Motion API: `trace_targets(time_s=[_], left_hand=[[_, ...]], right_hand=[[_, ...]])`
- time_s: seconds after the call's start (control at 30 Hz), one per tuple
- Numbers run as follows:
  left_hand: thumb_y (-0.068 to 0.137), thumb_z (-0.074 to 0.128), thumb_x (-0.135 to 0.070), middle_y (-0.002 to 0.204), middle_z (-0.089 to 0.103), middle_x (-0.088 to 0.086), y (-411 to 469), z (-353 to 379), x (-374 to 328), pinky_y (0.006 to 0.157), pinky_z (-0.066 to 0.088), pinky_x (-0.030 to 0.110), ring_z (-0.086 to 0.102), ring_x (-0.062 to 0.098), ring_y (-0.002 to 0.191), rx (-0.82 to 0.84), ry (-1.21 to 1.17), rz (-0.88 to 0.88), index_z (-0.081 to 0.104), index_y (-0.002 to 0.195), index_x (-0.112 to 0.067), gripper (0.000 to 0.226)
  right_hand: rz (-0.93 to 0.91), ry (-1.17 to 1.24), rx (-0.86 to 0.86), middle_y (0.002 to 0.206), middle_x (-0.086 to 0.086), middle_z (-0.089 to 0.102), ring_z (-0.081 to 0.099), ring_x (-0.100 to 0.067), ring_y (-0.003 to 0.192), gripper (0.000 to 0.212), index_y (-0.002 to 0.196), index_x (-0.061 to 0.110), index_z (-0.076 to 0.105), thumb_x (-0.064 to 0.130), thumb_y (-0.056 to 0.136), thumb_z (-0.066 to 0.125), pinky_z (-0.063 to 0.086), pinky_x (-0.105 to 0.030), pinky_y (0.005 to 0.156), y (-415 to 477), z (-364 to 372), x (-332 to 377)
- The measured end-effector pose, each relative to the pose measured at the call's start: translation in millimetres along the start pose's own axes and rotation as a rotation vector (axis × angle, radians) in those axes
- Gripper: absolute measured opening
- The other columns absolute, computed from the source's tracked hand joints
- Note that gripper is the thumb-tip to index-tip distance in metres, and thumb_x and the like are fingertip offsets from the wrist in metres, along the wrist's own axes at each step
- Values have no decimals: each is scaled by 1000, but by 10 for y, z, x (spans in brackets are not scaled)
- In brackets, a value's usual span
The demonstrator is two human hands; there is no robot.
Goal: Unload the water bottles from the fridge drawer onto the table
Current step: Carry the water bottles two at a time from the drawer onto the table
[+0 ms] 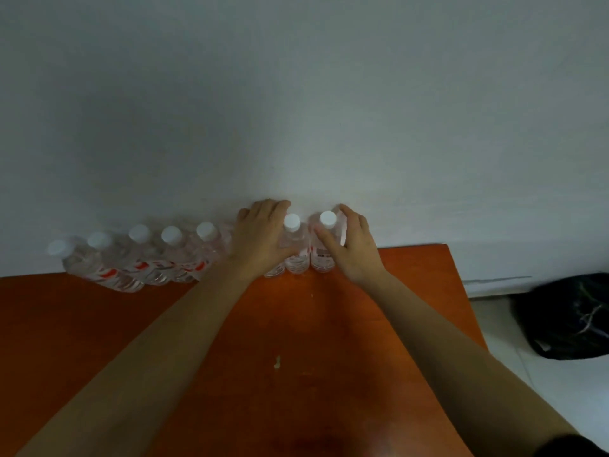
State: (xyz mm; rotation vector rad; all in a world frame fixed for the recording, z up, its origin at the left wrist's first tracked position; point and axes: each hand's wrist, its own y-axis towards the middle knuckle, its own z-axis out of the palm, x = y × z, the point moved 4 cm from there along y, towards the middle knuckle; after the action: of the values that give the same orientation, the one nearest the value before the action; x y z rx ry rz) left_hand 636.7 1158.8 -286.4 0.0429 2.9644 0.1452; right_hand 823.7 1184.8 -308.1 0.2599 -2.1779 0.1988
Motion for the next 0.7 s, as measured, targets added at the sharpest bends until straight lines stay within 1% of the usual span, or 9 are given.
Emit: trace_targets(time_s=[0.13, 0.2, 0.3, 0.37, 0.43, 0.5, 0.53, 0.6, 0.7], left_hand=[[87, 66, -54, 140, 53, 10, -396, -276, -228, 105, 39, 48, 49, 30, 128, -109, 31, -53, 46, 140, -14, 69], [93, 57, -51, 145, 47, 10, -699, -338, -385, 111, 34, 48, 44, 29, 134, -76, 37, -65, 41, 143, -14, 64], [99, 36, -58, 155, 37, 12, -1189, -373, -616, 118, 25, 52, 32, 31, 145, -38, 94, -102, 35, 149, -14, 67], [98, 20, -65, 162, 24, 13, -1467, -430, -771, 121, 17, 54, 19, 31, 151, -34, 128, -145, 28, 154, -16, 75], [95, 6, -69, 166, 12, 12, -1711, -520, -943, 122, 12, 56, 7, 30, 153, -41, 148, -176, 19, 157, -19, 81], [93, -1, -70, 166, 5, 12, -1918, -652, -1158, 122, 9, 57, 0, 30, 153, -84, 174, -182, 14, 158, -21, 83], [93, -1, -68, 166, 5, 13, -2009, -728, -1272, 121, 8, 58, 0, 31, 153, -121, 191, -179, 14, 159, -21, 82], [98, 9, -65, 166, 9, 14, -2164, -856, -1498, 121, 8, 59, 3, 31, 153, -202, 208, -165, 17, 158, -21, 75], [100, 20, -61, 166, 9, 14, -2316, -1014, -1814, 122, 5, 56, 3, 31, 153, -288, 196, -120, 18, 158, -22, 70]], right_hand=[[-39, -70, -62, 157, -5, 31, 39, -20, 138, 70, 152, 19, 30, 61, 97, 43, 33, -28, 102, -244, -288, 21], [-42, -128, -69, 157, -5, 30, 40, -22, 138, 70, 151, 20, 30, 63, 97, 39, 36, -32, 104, -436, -392, -3], [-84, -266, -77, 159, -8, 26, 35, -27, 143, 68, 152, 19, 29, 60, 99, 36, 38, -43, 109, -805, -552, -10], [-116, -372, -100, 162, -11, 22, 27, -29, 147, 68, 153, 19, 28, 61, 99, 33, 34, -46, 115, -1067, -688, 7], [-174, -477, -139, 164, -12, 18, 17, -29, 151, 69, 154, 20, 26, 62, 99, 28, 23, -48, 121, -1345, -836, 32], [-255, -579, -199, 165, -14, 13, 8, -31, 153, 69, 155, 22, 25, 63, 100, 23, 12, -49, 123, -1621, -991, 44], [-281, -622, -225, 165, -15, 11, 5, -32, 153, 69, 156, 22, 24, 64, 100, 21, 9, -50, 123, -1754, -1064, 43], [-295, -688, -268, 165, -16, 6, -1, -33, 153, 70, 157, 23, 21, 64, 100, 20, 5, -53, 123, -2018, -1229, 27], [-297, -739, -348, 165, -18, 3, -3, -35, 153, 71, 158, 21, 19, 61, 100, 28, 4, -54, 123, -2398, -1516, 6]])
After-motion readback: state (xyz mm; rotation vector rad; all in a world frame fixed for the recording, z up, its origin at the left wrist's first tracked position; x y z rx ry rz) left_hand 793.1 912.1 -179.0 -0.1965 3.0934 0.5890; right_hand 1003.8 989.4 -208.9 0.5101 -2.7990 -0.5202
